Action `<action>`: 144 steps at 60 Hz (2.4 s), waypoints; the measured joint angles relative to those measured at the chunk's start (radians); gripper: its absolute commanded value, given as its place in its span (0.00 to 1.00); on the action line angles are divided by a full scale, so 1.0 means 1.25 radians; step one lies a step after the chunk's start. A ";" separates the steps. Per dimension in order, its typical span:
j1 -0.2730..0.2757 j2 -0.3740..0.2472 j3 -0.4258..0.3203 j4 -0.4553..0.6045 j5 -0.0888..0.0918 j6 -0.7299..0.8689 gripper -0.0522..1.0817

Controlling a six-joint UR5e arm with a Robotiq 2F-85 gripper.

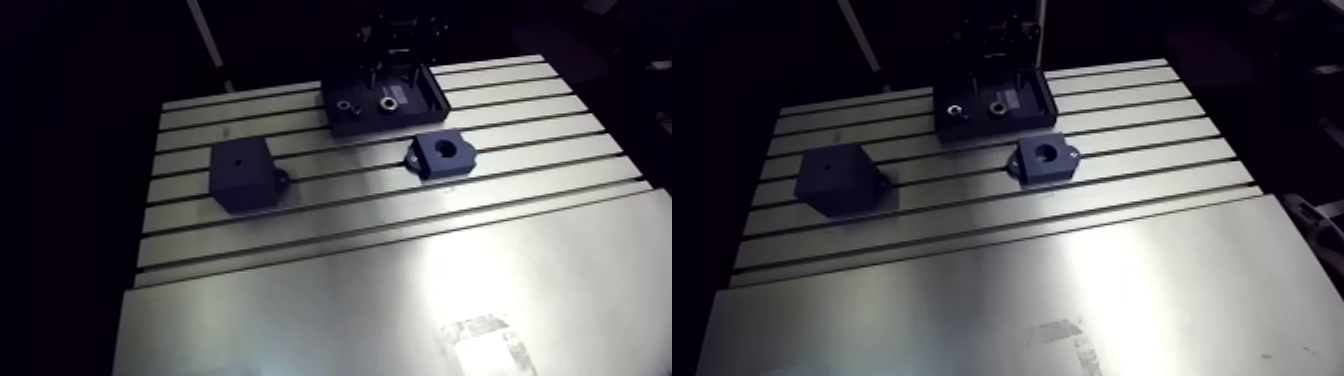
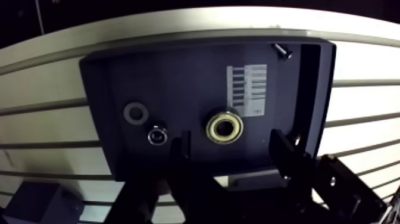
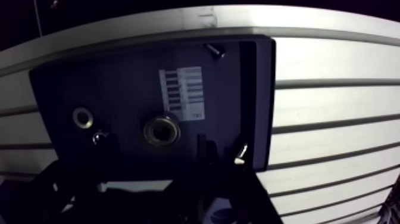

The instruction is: Pick up the bearing and press it into the housing until flush.

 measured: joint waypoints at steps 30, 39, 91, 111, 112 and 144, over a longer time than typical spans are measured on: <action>-0.002 0.011 0.025 -0.031 0.000 0.000 0.31; -0.003 0.011 0.028 -0.034 0.000 0.000 0.33; -0.001 0.023 0.027 -0.041 -0.002 -0.001 0.39; 0.001 0.026 0.028 -0.047 -0.001 -0.001 0.44; 0.001 0.026 0.028 -0.047 -0.001 -0.001 0.44; -0.001 0.026 0.028 -0.047 -0.001 -0.003 0.49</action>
